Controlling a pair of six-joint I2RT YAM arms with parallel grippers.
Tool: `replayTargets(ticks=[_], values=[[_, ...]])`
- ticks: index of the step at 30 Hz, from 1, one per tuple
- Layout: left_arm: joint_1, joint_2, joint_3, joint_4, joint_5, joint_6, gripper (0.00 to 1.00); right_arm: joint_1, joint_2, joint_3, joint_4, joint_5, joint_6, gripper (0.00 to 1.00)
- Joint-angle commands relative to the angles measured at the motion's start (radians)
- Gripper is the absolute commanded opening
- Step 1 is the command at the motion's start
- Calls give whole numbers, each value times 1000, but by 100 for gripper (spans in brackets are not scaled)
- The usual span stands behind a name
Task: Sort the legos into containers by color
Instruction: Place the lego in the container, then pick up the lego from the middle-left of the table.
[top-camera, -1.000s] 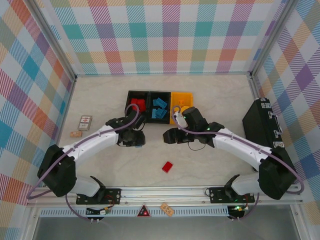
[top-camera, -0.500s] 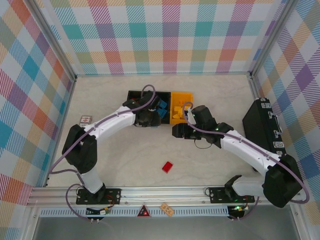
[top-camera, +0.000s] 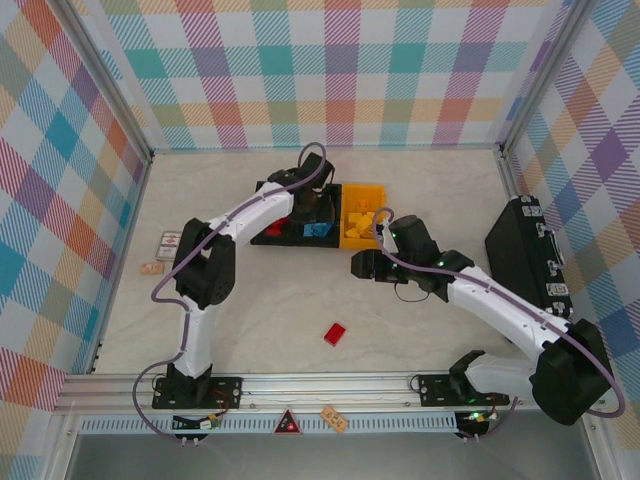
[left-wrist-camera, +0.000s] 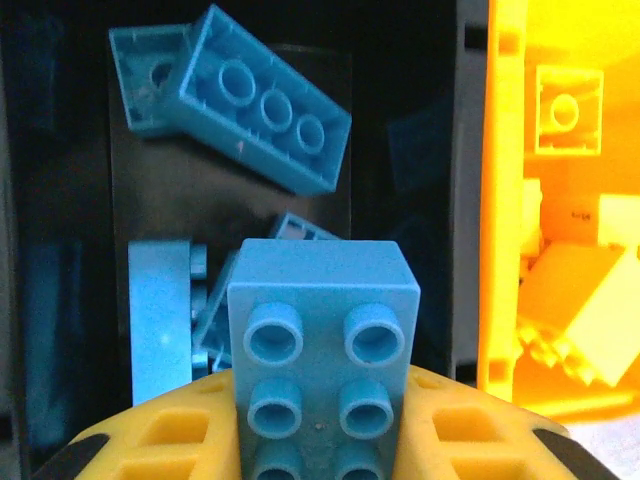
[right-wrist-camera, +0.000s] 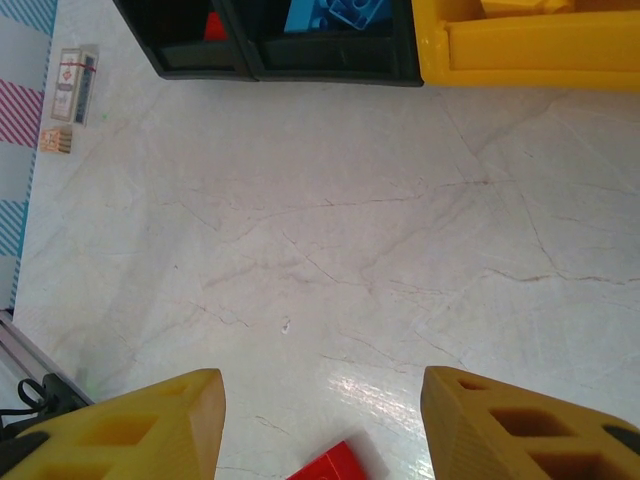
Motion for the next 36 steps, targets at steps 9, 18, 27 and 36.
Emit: replayTargets(ticks=[9,18,27,36], values=[[19,125,204,-95,39,50,41,-10,4,-11,-14,15,14,55],[18,56,156,-89,23,45,50,-10,8,-8,-5,4,19,54],[-15,-140,-77,-15,51,36,50,-10,8,5,-19,-13,9,55],[-29,-352,-351,51,80,28,49,-9,5,4,-62,-31,-14,55]])
